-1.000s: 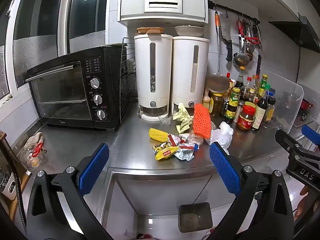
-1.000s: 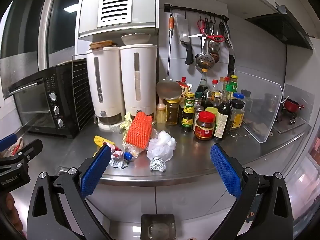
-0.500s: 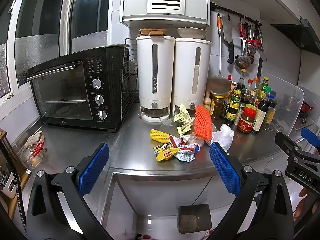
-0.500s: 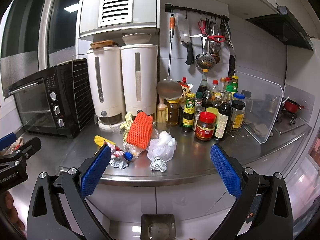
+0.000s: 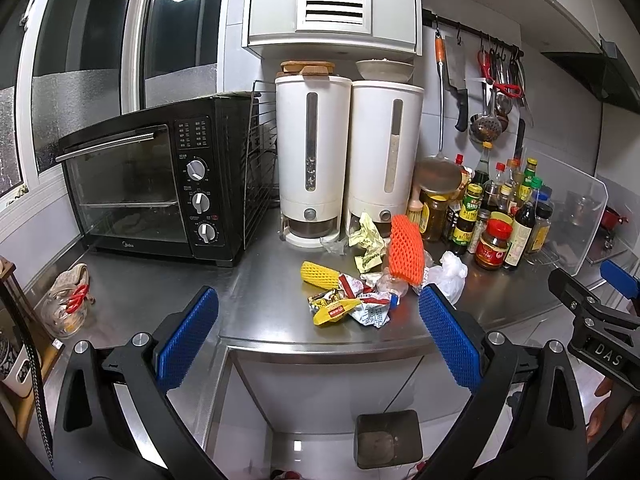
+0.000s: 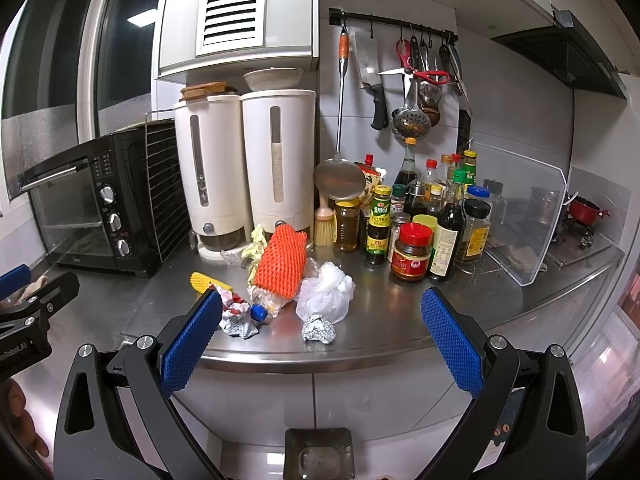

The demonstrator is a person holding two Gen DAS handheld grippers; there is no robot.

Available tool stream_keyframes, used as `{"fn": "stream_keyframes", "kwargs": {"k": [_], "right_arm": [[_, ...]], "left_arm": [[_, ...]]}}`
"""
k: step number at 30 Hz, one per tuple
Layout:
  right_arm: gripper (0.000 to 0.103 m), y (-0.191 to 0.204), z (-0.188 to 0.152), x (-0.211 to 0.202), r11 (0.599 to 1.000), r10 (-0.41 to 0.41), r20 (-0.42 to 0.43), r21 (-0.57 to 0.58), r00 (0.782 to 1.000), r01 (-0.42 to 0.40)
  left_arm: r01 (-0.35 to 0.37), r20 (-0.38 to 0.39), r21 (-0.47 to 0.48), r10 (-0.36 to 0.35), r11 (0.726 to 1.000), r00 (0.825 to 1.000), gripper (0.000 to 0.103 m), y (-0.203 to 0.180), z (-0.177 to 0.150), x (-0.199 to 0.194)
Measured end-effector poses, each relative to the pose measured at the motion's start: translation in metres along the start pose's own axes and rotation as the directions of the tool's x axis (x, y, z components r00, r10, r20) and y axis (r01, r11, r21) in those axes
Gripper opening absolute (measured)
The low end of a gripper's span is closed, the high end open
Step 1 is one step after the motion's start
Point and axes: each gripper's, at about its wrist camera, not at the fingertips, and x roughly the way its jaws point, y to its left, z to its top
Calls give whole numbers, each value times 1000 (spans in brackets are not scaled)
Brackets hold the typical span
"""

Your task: Collect trash

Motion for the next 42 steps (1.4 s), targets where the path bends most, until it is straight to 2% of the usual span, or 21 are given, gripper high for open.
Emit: {"fn": "stream_keyframes", "kwargs": {"k": [31, 36, 42], "right_arm": [[100, 1, 1, 5, 1000, 5, -5, 12, 1000, -5], [100, -9, 1, 29, 998, 40, -54, 44, 998, -38], [100, -18, -6, 78, 998, 35, -138, 47, 990, -29]], "left_arm": [[-11, -12, -4, 11, 1000, 1000, 95, 5, 0, 7], [-12, -37, 10, 12, 1000, 999, 95, 3, 0, 26], [-21, -78, 43, 25, 999, 997, 95, -1, -5, 64]]}}
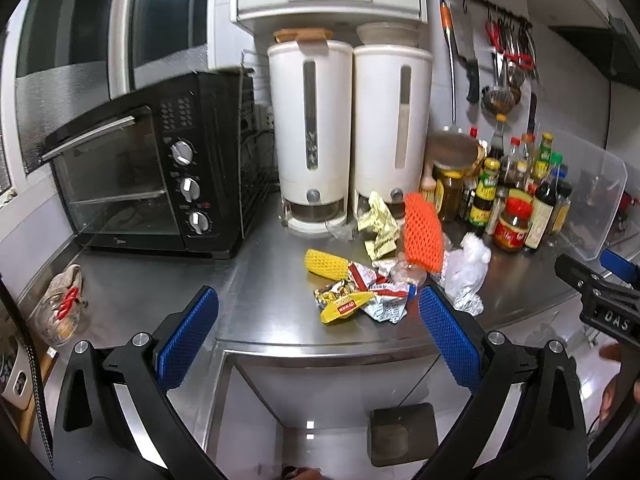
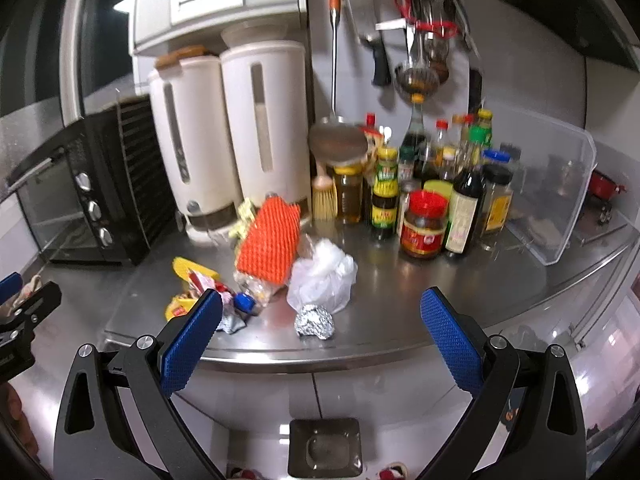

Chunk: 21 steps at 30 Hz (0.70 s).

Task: Collect trash
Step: 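Grasp the yellow snack wrapper with the left tool while the right tool grasps the foil ball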

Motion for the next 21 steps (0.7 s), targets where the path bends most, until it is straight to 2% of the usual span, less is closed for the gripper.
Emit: {"fn": "stream_keyframes", "kwargs": {"k": [5, 11, 15, 17, 21], "right_arm": [[100, -9, -2, 52, 999, 25, -100, 39, 995, -22], [100, -15, -5, 102, 995, 74, -187, 76, 980, -60], [99, -14, -9, 132, 993, 104, -263, 74, 959, -88], [98, -13, -12, 147, 993, 110, -289, 66, 951, -95], [76, -11, -17, 173, 989, 143, -354, 70, 924, -127]], "left_arm": [[-8, -72, -4, 8, 1000, 997, 95, 5, 0, 44], [9, -169, 29, -4, 1000, 986, 95, 4, -2, 99], [53, -235, 15, -48, 998, 971, 95, 4, -3, 136], [73, -269, 6, -69, 997, 961, 91, 3, -4, 155], [122, -356, -28, -124, 992, 926, 72, 3, -6, 191]]}}
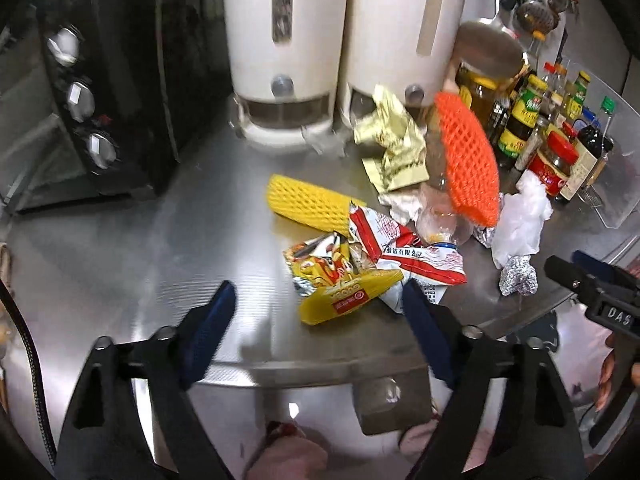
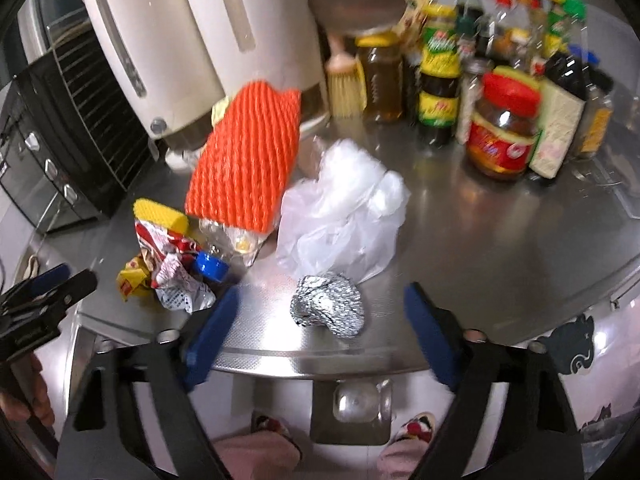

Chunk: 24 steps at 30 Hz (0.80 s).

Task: Collect trash
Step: 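Grasp the yellow snack wrapper with the left tool while the right tool grasps the foil ball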

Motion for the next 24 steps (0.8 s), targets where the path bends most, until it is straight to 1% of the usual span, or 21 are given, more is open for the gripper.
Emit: {"fn": "stream_keyframes", "kwargs": {"k": [2, 5, 8, 10, 12, 14, 15, 17, 18, 19, 21, 24], "right_arm": [[74, 1, 1, 8, 1000, -8, -14, -9, 1000, 8], [74, 0, 2, 16, 1000, 1, -20, -1, 1000, -1], [74, -1, 3, 23, 1000, 6, -24, 8, 1000, -6], [74, -2, 2, 31, 1000, 14, -38, 14, 999, -13], [69, -3, 1, 37, 1000, 17, -49, 15, 999, -17], [67, -4, -2, 43, 1000, 18, -62, 18, 998, -17], [65, -4, -3, 46, 1000, 15, -68, 19, 998, -14], [61, -5, -5, 52, 1000, 16, -76, 24, 997, -14], [56, -7, -6, 54, 1000, 14, -79, 26, 997, -12], [55, -8, -6, 56, 1000, 10, -82, 27, 997, -8], [54, -9, -7, 57, 1000, 6, -70, 23, 998, -5], [52, -6, -8, 58, 1000, -7, -65, 6, 998, 7]], "left_arm": [[9, -30, -4, -9, 1000, 1000, 67, -1, 5, 14], [9, -58, -7, -9, 1000, 998, 66, -2, 9, 30], [36, -94, -11, -37, 999, 995, 66, -4, 9, 44], [31, -107, -7, -31, 999, 994, 66, -4, 8, 51], [31, -114, -12, -32, 999, 993, 66, -3, 7, 57], [31, -129, -14, -32, 999, 991, 65, -2, 6, 64], [30, -134, -13, -32, 999, 991, 62, -2, 5, 67], [40, -139, -19, -42, 999, 989, 60, 0, 4, 71], [43, -141, -21, -45, 999, 989, 58, 1, 4, 72], [49, -142, -27, -52, 998, 988, 55, 3, 4, 73], [54, -142, -31, -58, 998, 988, 50, 5, 5, 73], [56, -135, -33, -60, 998, 989, 46, 7, 5, 73]]}}
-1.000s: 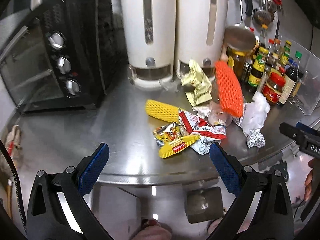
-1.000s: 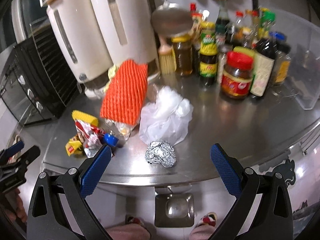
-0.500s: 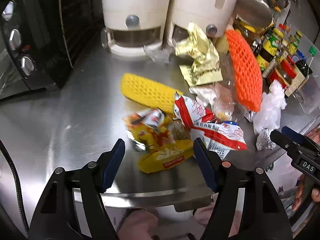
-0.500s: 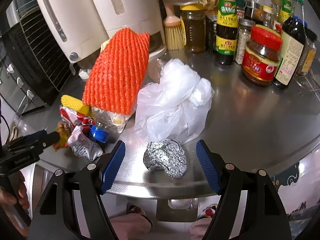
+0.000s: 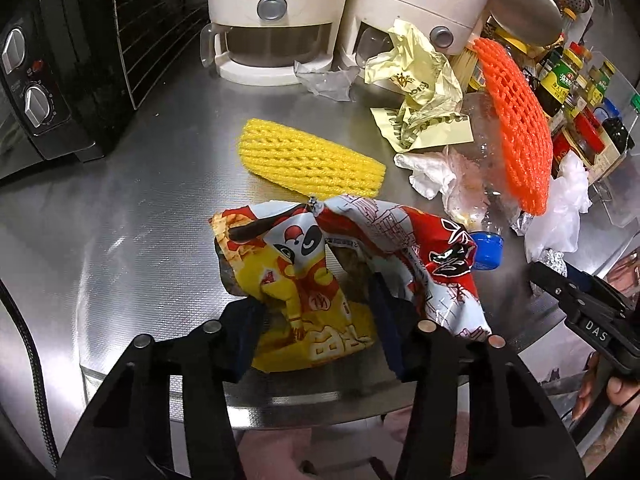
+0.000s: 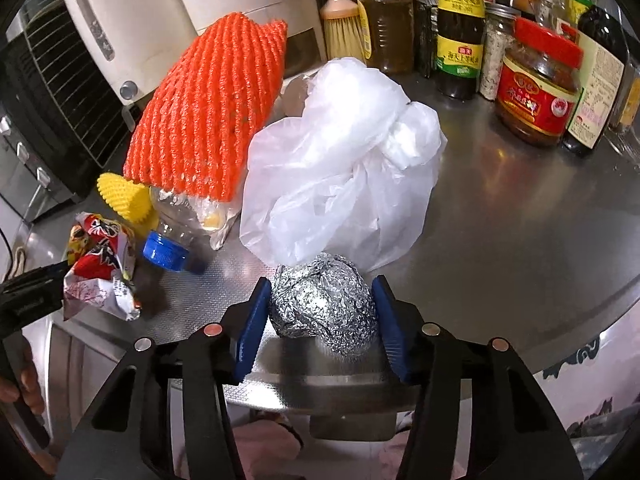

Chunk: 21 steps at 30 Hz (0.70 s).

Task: Collect trash
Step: 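Grasp the yellow snack wrapper with the left tool while the right tool grasps the foil ball, then carry the wrapper and foil ball down over the floor bin with both tools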

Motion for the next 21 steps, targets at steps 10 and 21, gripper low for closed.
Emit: {"fn": "stream_keyframes", "kwargs": {"k": [10, 21], "right_arm": [[50, 11, -1, -3, 1000, 11, 35, -15, 999, -10], [50, 4, -30, -71, 998, 53, 128, -29, 990, -50]], "left_arm": [[-18, 8, -23, 18, 1000, 1000, 32, 12, -6, -7], [-26, 168, 2, 26, 1000, 985, 29, -15, -46, -92]]}}
